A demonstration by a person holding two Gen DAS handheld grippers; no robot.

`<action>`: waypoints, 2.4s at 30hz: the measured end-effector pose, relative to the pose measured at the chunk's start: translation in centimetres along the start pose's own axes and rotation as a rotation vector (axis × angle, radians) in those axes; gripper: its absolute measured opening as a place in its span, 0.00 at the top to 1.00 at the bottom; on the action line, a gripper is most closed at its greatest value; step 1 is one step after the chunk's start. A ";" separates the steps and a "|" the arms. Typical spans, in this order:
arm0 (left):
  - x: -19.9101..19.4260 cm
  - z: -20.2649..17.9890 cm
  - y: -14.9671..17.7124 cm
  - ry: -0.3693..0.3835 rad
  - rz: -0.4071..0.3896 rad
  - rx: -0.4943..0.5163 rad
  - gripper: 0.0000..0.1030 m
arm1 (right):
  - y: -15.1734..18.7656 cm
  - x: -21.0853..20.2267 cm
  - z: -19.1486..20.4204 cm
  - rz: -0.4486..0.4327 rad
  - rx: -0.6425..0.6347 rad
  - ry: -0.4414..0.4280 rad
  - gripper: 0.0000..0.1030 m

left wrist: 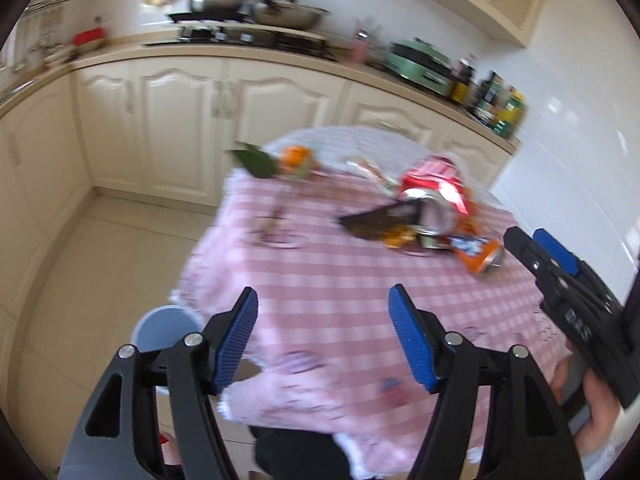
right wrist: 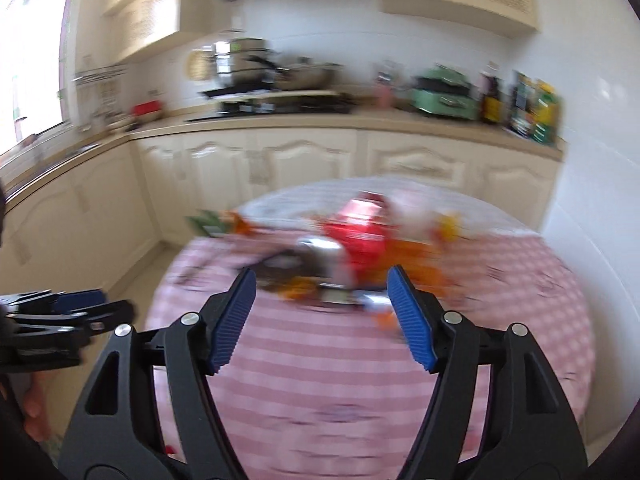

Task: Collect trash
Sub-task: 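Move both grippers back to the table toward the red cola can, then close the left gripper on the red crushed cola can and lift it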

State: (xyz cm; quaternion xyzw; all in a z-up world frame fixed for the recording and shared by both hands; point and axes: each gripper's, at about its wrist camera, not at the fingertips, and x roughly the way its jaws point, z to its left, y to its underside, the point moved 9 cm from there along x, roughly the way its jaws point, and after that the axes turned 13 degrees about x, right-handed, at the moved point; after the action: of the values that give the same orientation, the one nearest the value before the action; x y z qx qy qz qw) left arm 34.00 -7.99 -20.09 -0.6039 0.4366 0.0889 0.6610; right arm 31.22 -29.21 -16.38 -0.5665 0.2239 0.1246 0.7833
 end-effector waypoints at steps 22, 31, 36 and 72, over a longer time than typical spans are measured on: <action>6.8 -6.6 -8.2 0.035 0.031 0.127 0.36 | -3.5 8.0 -10.3 0.177 0.249 -0.047 0.34; 11.4 -8.3 -13.0 0.048 0.131 0.244 0.34 | -3.5 9.0 -11.2 0.201 0.234 -0.037 0.34; 14.4 -7.1 -13.3 0.087 0.179 0.185 0.34 | -5.0 10.6 -12.2 0.197 0.248 -0.025 0.34; 12.9 -6.7 -12.8 0.171 0.033 -0.004 0.79 | -3.8 11.1 -8.1 0.221 0.085 -0.014 0.34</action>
State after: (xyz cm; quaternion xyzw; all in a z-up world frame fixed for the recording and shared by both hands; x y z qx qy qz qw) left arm 46.88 -22.45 -18.92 -0.6032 0.5010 0.0489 0.6186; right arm 40.81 -38.74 -20.78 -0.5037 0.2844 0.2047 0.7896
